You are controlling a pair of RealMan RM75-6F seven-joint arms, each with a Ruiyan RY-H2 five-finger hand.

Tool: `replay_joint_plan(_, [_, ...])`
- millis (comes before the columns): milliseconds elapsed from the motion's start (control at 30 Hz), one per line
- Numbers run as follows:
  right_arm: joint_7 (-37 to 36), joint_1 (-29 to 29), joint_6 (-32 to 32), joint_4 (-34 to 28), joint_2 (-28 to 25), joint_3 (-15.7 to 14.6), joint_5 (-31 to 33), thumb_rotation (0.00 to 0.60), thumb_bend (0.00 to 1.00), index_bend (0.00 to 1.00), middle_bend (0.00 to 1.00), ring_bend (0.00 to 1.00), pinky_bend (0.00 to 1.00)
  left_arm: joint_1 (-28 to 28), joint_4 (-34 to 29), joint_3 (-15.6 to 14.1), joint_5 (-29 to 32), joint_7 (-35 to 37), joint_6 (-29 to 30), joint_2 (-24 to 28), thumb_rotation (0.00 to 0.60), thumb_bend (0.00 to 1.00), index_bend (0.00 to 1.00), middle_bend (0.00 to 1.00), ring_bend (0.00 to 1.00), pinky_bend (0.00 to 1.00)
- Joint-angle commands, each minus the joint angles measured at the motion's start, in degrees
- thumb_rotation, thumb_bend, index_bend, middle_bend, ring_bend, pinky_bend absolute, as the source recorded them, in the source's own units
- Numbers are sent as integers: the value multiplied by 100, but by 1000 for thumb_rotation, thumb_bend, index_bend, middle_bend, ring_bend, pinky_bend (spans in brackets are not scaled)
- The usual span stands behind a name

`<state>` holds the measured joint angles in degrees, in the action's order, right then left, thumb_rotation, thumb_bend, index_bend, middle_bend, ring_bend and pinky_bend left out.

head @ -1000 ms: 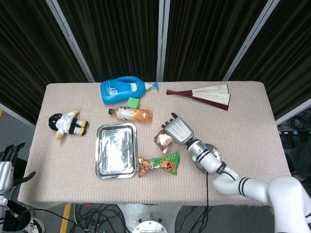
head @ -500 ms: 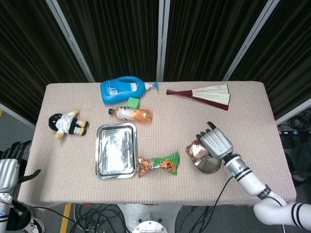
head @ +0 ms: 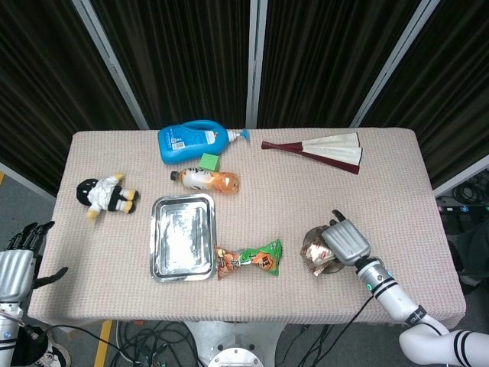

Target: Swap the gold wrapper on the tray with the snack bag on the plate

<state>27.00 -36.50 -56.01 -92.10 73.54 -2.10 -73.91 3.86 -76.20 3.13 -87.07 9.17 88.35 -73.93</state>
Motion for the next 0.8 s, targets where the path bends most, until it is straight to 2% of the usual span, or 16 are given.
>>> replay_joint_plan(33, [75,-17,160,14,69,21,166,600,0,226,305,113,51,5,-14,-6,-6,-17,-4,6,600,60,146,204,109,223])
replay_joint_plan(100, [54,3,119,-12,58,42,140,600,0,104,213,28,13,9,-40,-9,-17,-39,1,15,600,60,146,204,109,223])
replay_joint_plan(200, [-32,65,-33,-131,-83,106,80,600,0,17,159,0,0,26,-128,-38,-84,-80,7,51,600,59,146,204,109,224])
replay_joint_plan(400, [-683,411,-787,-557,-797,337,-205,600,0,0,143,0,0,235,-507,-324,-672,70,-152,270,600,59,146,203,105,219])
replay_joint_plan(467, [-1201,597,-1149,-509,-1034,518,-209,600,0,0,143,0,0,368,-579,-404,-916,-86,-253,304,600,58,146,201,100,217])
replay_joint_plan(600, [-2021,911,-1440,-290,-1355,661,-108,600,0,0,138,0,0,693,-732,-389,-1182,-177,-487,310,600,57,146,197,99,217])
replay_joint_plan(800, [-2650,1209,-1735,144,-1499,863,9,600,0,0,129,0,0,1366,-1873,-170,-1365,-612,-1148,271,600,13,145,183,91,214])
